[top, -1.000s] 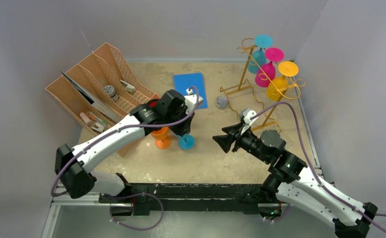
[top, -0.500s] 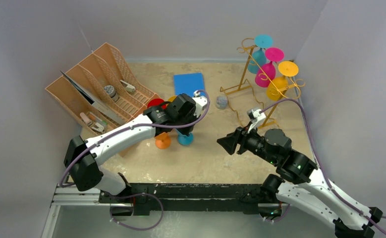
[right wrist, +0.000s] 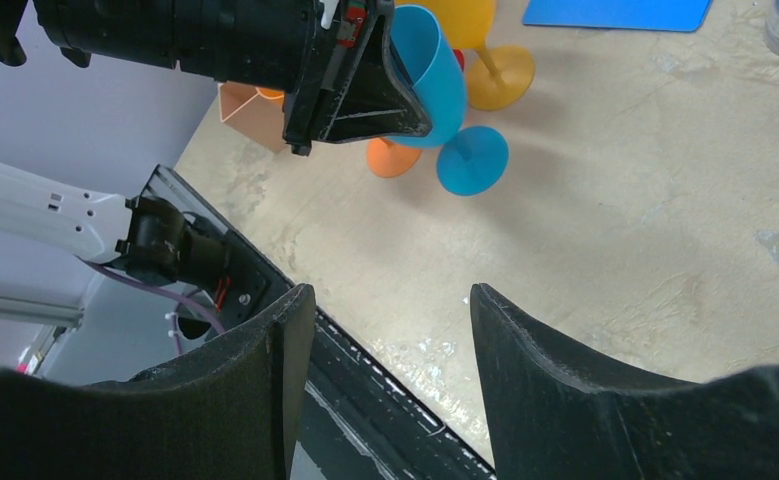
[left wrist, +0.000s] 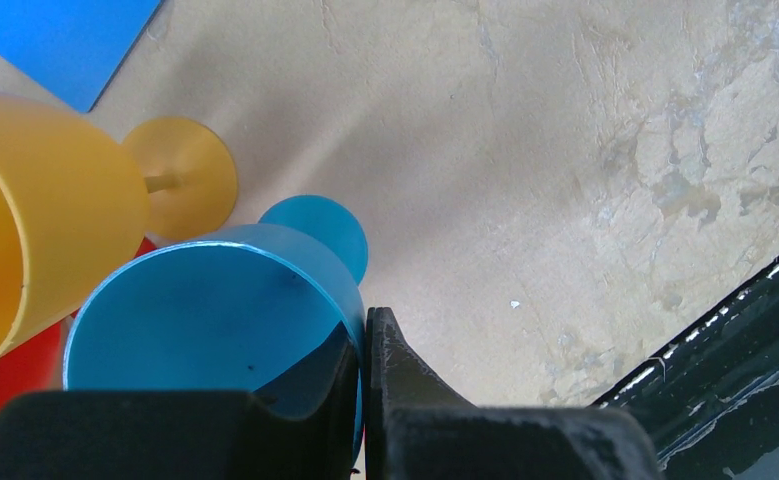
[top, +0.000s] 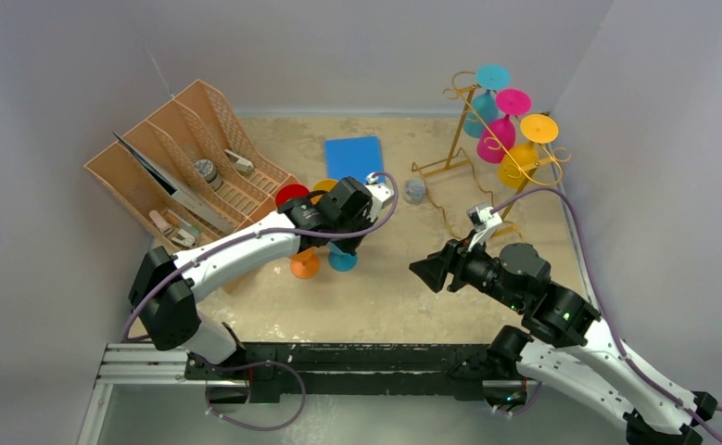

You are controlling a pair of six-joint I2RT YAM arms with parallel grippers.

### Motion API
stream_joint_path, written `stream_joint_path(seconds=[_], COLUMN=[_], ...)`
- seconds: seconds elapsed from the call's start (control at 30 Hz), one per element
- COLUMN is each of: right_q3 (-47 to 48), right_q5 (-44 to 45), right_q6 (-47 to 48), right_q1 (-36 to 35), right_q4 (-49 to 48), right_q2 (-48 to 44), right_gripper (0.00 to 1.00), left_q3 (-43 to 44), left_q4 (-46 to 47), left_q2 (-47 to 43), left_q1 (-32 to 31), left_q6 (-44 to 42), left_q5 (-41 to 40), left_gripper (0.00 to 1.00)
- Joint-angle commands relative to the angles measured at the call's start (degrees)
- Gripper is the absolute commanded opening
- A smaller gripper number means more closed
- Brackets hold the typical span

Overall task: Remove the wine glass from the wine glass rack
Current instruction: Place the wine glass at the center of the board.

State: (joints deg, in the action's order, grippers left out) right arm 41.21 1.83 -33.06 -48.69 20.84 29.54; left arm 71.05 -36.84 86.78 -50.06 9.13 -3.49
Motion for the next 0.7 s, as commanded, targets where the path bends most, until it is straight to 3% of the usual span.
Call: stream_joint_path(seconds=[0.0, 0.23, 0.67], right_q3=[3.0, 2.9, 3.8], right_q5=[-1.0, -0.9, -0.7], right_q6=[-0.8, -1.0, -0.8], right_q1=[0.1, 0.1, 0.1], right_q4=[0.0, 0.2, 1.6], right_q2=[0.1, 0.3, 1.8], right_gripper=[0.61, 0.61, 0.62], left_q3=[1.6, 1.8, 2.2], left_q4=[0.9, 0.9, -0.9], left_q2=[-0.7, -2.3, -5.4], left_q1=[-0.4, -0.4, -0.4], left_q6=[-0.9, -0.4, 0.0], left_q5=[-1.5, -1.8, -0.9], left_gripper=[0.03, 0.19, 0.28])
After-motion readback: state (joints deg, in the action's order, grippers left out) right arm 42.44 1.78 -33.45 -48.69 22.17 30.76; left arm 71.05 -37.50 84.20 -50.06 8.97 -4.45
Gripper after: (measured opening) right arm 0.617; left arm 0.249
